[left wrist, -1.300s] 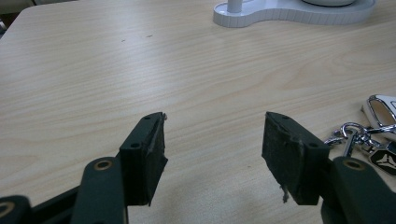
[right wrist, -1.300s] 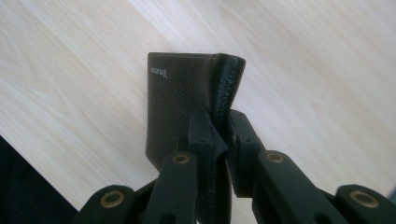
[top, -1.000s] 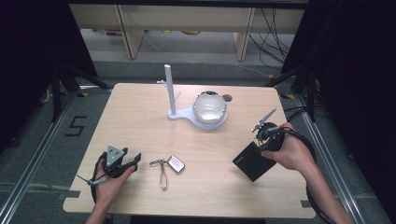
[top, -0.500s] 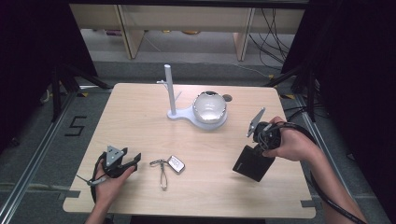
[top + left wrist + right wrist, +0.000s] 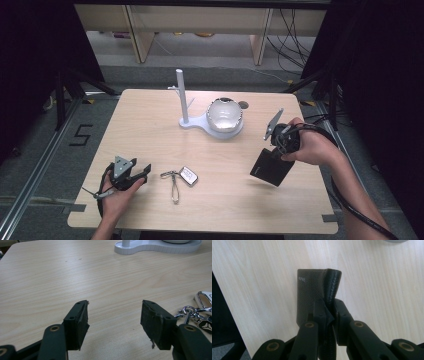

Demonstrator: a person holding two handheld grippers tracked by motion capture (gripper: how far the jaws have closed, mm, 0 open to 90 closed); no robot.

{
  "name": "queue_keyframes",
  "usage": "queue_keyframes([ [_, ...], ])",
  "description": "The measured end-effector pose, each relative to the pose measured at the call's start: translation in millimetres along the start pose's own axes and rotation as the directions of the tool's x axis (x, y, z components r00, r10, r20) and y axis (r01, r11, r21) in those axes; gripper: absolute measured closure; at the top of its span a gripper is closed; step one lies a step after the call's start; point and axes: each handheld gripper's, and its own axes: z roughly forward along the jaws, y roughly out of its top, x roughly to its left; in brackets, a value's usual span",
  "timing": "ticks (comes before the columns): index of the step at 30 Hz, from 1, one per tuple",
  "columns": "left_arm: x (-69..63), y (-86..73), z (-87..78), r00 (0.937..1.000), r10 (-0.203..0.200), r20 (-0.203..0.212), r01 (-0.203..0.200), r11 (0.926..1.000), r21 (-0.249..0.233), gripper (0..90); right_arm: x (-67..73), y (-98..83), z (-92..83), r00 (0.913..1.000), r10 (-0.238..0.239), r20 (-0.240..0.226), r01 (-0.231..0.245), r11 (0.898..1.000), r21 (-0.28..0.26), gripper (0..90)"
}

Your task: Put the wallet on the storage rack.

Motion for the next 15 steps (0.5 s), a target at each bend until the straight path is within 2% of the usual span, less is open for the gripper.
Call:
queue_keyframes([
  [1,0.1,0.0,0.0,1.0000,0.000,0.001,0.000,1.0000,0.000,38.3,-0.3,0.9,-1.0,1.0000,0.008,-0.004,-0.008,1.000,0.011,83.3],
  [2,0.1,0.0,0.0,1.0000,0.000,0.001,0.000,1.0000,0.000,38.3,-1.8,1.5,-1.7,0.9998,-0.006,0.017,0.006,1.000,0.003,83.3],
  [3,0.0,0.0,0.0,1.0000,0.001,0.000,-0.001,1.0000,0.000,38.3,-3.0,1.7,-1.7,0.9997,-0.017,0.018,0.017,1.000,-0.004,83.3],
  [4,0.0,0.0,0.0,1.0000,0.002,0.000,-0.002,1.0000,0.001,38.3,-2.0,3.0,-3.3,1.0000,0.004,0.006,-0.004,1.000,0.000,83.3],
  [5,0.0,0.0,0.1,1.0000,0.002,0.000,-0.002,1.0000,0.000,38.3,-3.7,3.6,-3.7,0.9997,-0.018,0.014,0.018,1.000,-0.010,83.3],
  [6,-0.1,0.0,0.1,1.0000,0.002,0.000,-0.002,1.0000,0.001,38.3,-5.1,4.5,-5.1,0.9988,-0.037,0.031,0.037,0.999,0.002,83.3],
  [7,-0.1,0.0,0.1,1.0000,0.003,0.000,-0.003,1.0000,0.001,38.3,-3.7,5.1,-6.0,0.9998,-0.008,0.018,0.008,1.000,0.000,83.3],
  [10,-0.1,0.0,0.2,1.0000,0.002,0.000,-0.002,1.0000,0.001,38.4,-6.8,6.5,-7.8,0.9985,-0.025,0.049,0.025,1.000,0.009,83.3],
  [15,-0.3,0.0,0.2,1.0000,0.003,0.000,-0.003,1.0000,0.001,38.4,-9.5,9.1,-9.6,0.9983,-0.032,0.048,0.032,0.999,0.001,83.3],
])
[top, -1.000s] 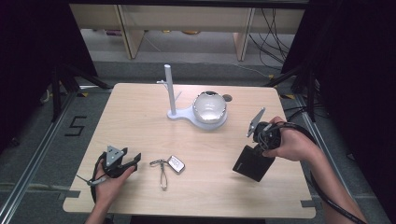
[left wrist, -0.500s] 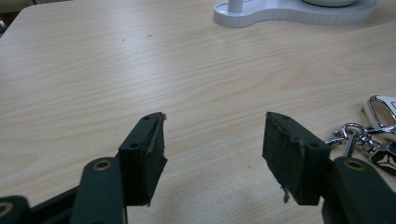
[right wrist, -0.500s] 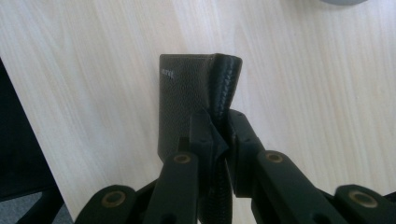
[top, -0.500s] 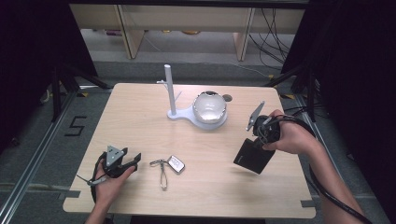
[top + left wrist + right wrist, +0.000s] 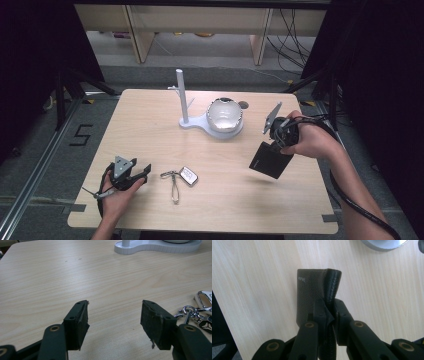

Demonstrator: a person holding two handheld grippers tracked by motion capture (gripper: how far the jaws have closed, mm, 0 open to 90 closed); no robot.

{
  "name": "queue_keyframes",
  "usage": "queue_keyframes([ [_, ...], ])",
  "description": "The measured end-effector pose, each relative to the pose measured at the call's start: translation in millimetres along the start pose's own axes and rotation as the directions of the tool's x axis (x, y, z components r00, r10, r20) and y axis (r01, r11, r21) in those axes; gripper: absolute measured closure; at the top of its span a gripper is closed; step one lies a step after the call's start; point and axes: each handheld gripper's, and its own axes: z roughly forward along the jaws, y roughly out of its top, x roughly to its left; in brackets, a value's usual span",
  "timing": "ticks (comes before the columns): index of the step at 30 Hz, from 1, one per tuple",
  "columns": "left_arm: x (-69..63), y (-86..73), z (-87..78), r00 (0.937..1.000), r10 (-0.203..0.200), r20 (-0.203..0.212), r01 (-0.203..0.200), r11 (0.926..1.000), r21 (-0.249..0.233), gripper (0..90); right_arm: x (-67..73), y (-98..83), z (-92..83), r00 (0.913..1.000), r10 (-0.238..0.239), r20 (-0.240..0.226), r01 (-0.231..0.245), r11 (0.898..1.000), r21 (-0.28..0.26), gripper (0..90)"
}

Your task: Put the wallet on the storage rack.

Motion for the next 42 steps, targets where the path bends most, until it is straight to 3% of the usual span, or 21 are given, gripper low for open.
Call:
queue_keyframes([
  [10,0.3,0.0,0.0,1.0000,-0.001,0.002,0.001,1.0000,-0.001,38.4,-7.7,6.3,-4.2,0.9991,-0.036,0.022,0.037,0.999,-0.020,83.2],
  [11,0.3,0.0,0.0,1.0000,-0.002,0.002,0.002,1.0000,0.000,38.4,-7.8,6.8,-4.8,0.9997,-0.017,0.017,0.018,1.000,-0.012,83.2],
  [13,0.4,0.0,0.0,1.0000,-0.003,0.002,0.003,1.0000,0.000,38.4,-9.9,8.1,-6.0,0.9993,-0.026,0.027,0.026,0.999,-0.021,83.2],
  [14,0.4,0.0,0.0,1.0000,-0.002,0.002,0.002,1.0000,0.000,38.4,-9.1,8.8,-7.0,0.9996,0.002,0.030,-0.001,1.000,-0.008,83.2],
  [18,0.4,0.0,0.0,1.0000,-0.003,0.002,0.003,1.0000,-0.001,38.3,-13.3,11.4,-8.8,0.9989,-0.028,0.037,0.029,0.999,-0.025,83.2],
  [20,0.4,0.0,0.0,1.0000,-0.004,0.002,0.004,1.0000,-0.001,38.4,-12.5,12.6,-10.8,0.9989,-0.002,0.048,0.002,1.000,-0.016,83.2],
  [24,0.3,0.0,-0.1,1.0000,-0.001,0.002,0.001,1.0000,0.000,38.4,-16.5,16.6,-12.7,0.9972,-0.048,0.058,0.050,0.998,-0.041,83.1],
  [28,0.4,0.0,-0.1,1.0000,-0.003,0.003,0.003,1.0000,-0.001,38.4,-16.4,18.6,-14.2,0.9981,-0.020,0.059,0.021,0.999,-0.029,83.1],
  [29,0.4,0.0,-0.1,1.0000,-0.004,0.003,0.004,1.0000,-0.001,38.3,-18.7,20.8,-14.4,0.9974,-0.037,0.062,0.039,0.999,-0.030,83.1],
  [36,0.3,0.0,-0.2,1.0000,-0.001,0.003,0.001,1.0000,0.000,38.4,-22.2,24.7,-16.3,0.9969,-0.034,0.070,0.037,0.999,-0.031,83.0],
  [38,0.3,0.0,-0.2,1.0000,-0.001,0.003,0.001,1.0000,0.000,38.4,-24.2,26.4,-15.9,0.9958,-0.055,0.074,0.058,0.997,-0.047,83.0],
  [40,0.4,0.0,-0.2,1.0000,-0.002,0.003,0.002,1.0000,0.000,38.4,-24.1,27.2,-16.5,0.9961,-0.033,0.081,0.037,0.999,-0.039,83.0],
  [42,0.4,0.0,-0.2,1.0000,-0.004,0.003,0.004,1.0000,-0.001,38.4,-26.4,28.9,-16.7,0.9954,-0.052,0.080,0.056,0.997,-0.050,83.0],
])
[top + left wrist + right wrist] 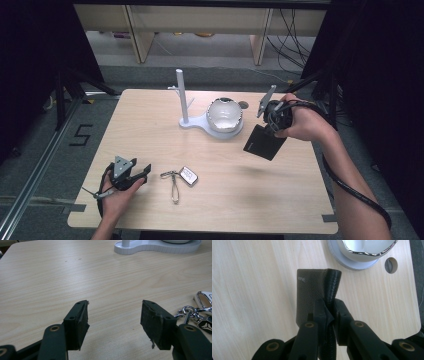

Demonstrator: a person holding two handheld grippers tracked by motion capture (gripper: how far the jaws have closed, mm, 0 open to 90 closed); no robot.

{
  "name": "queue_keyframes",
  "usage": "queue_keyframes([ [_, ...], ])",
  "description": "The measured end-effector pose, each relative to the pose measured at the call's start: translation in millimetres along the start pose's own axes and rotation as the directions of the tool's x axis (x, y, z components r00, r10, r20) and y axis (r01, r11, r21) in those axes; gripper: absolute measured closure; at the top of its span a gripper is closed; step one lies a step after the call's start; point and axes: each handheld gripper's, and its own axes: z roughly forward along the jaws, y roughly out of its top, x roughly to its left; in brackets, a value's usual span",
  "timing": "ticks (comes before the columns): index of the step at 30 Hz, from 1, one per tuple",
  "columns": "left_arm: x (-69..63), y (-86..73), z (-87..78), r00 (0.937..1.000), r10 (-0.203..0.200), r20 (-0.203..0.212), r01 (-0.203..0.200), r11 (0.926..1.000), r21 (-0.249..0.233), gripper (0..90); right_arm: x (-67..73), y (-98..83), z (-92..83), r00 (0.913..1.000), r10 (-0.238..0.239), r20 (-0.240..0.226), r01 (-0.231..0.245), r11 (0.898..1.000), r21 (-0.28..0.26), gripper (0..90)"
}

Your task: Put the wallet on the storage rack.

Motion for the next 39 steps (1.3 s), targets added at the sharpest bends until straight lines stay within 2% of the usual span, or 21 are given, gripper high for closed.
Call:
queue_keyframes([
  [1,0.0,0.0,0.0,1.0000,0.000,0.000,0.000,1.0000,0.000,38.4,-1.1,1.1,0.2,0.9999,-0.012,0.001,0.012,1.000,-0.002,83.0],
  [3,0.0,0.0,0.0,1.0000,0.000,0.000,0.000,1.0000,0.000,38.4,-1.9,2.7,-0.1,0.9999,-0.013,0.006,0.013,1.000,-0.005,83.0],
  [4,0.0,0.0,0.0,1.0000,0.001,0.000,-0.001,1.0000,0.000,38.4,-1.2,3.2,-0.4,0.9999,0.004,0.010,-0.004,1.000,0.000,83.0],
  [8,0.1,0.0,0.0,1.0000,-0.001,0.001,0.001,1.0000,0.000,38.4,-3.4,7.3,-0.5,0.9999,-0.007,0.014,0.007,1.000,-0.001,83.1],
  [11,0.1,0.0,-0.1,1.0000,0.000,0.001,0.000,1.0000,-0.001,38.3,-7.0,9.7,0.4,0.9988,-0.047,0.018,0.047,0.999,-0.011,83.1],
  [12,0.1,0.0,-0.1,1.0000,0.000,0.000,0.000,1.0000,0.000,38.3,-5.6,11.1,0.0,0.9996,-0.025,0.014,0.025,1.000,-0.005,83.0],
  [14,0.2,0.0,-0.2,1.0000,0.002,0.001,-0.002,1.0000,0.002,38.4,-7.0,12.9,0.0,0.9992,-0.036,0.017,0.036,0.999,-0.006,83.0],
  [16,0.2,0.0,-0.2,1.0000,0.002,0.001,-0.002,1.0000,0.002,38.4,-7.2,14.5,-0.2,0.9995,-0.025,0.020,0.025,1.000,-0.002,83.0],
  [19,0.2,0.0,-0.2,1.0000,0.002,0.001,-0.002,1.0000,0.002,38.4,-9.5,17.1,0.6,0.9987,-0.044,0.025,0.044,0.999,0.007,83.0],
  [20,0.2,0.0,-0.2,1.0000,0.002,0.001,-0.002,1.0000,0.002,38.4,-12.8,17.4,2.1,0.9963,-0.082,0.027,0.082,0.997,-0.005,83.0],
  [21,0.2,0.0,-0.3,1.0000,0.002,0.001,-0.002,1.0000,0.001,38.4,-12.2,17.8,2.2,0.9974,-0.064,0.031,0.064,0.998,-0.001,83.0],
  [24,0.3,0.0,-0.1,1.0000,0.002,0.002,-0.002,1.0000,0.000,38.4,-12.9,19.4,3.6,0.9980,-0.056,0.028,0.056,0.998,0.001,83.0],
  [25,0.3,0.0,-0.1,1.0000,0.002,0.003,-0.002,1.0000,0.000,38.4,-15.1,20.7,3.7,0.9953,-0.091,0.033,0.091,0.996,0.003,83.0],
  [28,0.1,0.0,-0.2,1.0000,0.003,0.002,-0.003,1.0000,0.001,38.4,-13.9,22.3,3.4,0.9982,-0.050,0.032,0.050,0.999,0.017,83.0],
  [29,0.1,0.0,-0.2,1.0000,0.003,0.002,-0.003,1.0000,0.002,38.4,-14.4,23.5,3.6,0.9974,-0.063,0.036,0.062,0.998,0.018,83.0],
  [34,0.2,0.0,-0.2,1.0000,0.002,0.002,-0.002,1.0000,0.001,38.4,-15.6,27.2,5.0,0.9977,-0.054,0.041,0.053,0.998,0.019,83.0],
  [36,0.1,0.0,-0.2,1.0000,0.003,0.002,-0.003,1.0000,0.001,38.4,-18.2,28.4,6.5,0.9950,-0.085,0.051,0.085,0.996,0.008,83.0],
  [37,0.2,0.0,-0.3,1.0000,0.003,0.002,-0.003,1.0000,0.001,38.4,-16.0,29.8,5.2,0.9973,-0.054,0.049,0.053,0.998,0.024,83.1],
  [38,0.2,0.0,-0.3,1.0000,0.003,0.002,-0.003,1.0000,0.001,38.4,-15.9,30.4,5.1,0.9976,-0.048,0.050,0.047,0.999,0.026,83.1],
  [39,0.2,0.0,-0.3,1.0000,0.003,0.002,-0.003,1.0000,0.001,38.4,-17.3,31.6,5.4,0.9962,-0.068,0.054,0.067,0.998,0.020,83.1],
])
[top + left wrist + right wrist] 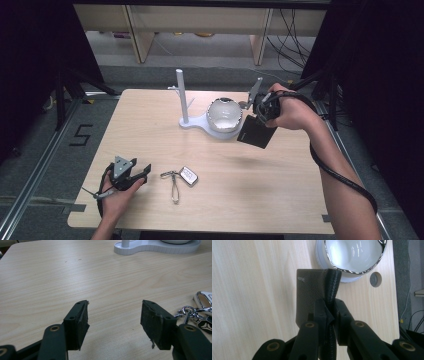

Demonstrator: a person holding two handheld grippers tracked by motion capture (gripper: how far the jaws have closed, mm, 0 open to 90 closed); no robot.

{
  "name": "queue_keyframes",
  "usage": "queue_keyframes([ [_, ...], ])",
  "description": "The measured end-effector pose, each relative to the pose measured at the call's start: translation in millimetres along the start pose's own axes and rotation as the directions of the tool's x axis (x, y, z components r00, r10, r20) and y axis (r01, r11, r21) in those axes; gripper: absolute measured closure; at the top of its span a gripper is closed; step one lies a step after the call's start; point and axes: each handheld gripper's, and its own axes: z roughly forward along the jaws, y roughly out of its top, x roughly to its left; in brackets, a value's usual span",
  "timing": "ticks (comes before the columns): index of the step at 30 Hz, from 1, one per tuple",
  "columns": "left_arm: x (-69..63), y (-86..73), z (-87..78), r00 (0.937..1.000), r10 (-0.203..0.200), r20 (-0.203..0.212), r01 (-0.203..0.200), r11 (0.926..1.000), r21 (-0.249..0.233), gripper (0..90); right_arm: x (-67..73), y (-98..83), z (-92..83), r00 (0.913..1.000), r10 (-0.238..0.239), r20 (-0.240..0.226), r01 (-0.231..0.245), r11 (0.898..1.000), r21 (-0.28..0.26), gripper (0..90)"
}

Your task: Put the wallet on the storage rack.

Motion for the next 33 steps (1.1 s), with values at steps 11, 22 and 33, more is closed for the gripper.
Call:
queue_keyframes([
  [11,0.0,0.0,0.0,1.0000,0.000,0.001,0.000,1.0000,0.000,38.4,-4.4,10.5,0.5,0.9994,-0.024,0.027,0.025,1.000,-0.015,83.1],
  [22,-0.1,0.0,0.0,1.0000,0.000,0.001,0.000,1.0000,-0.001,38.4,-10.8,19.2,2.3,0.9943,-0.086,0.062,0.089,0.995,-0.047,83.1],
  [33,-0.4,0.0,0.4,1.0000,0.000,0.000,0.000,1.0000,-0.001,38.4,-10.9,26.7,-0.8,0.9959,-0.033,0.084,0.037,0.998,-0.041,83.1],
])
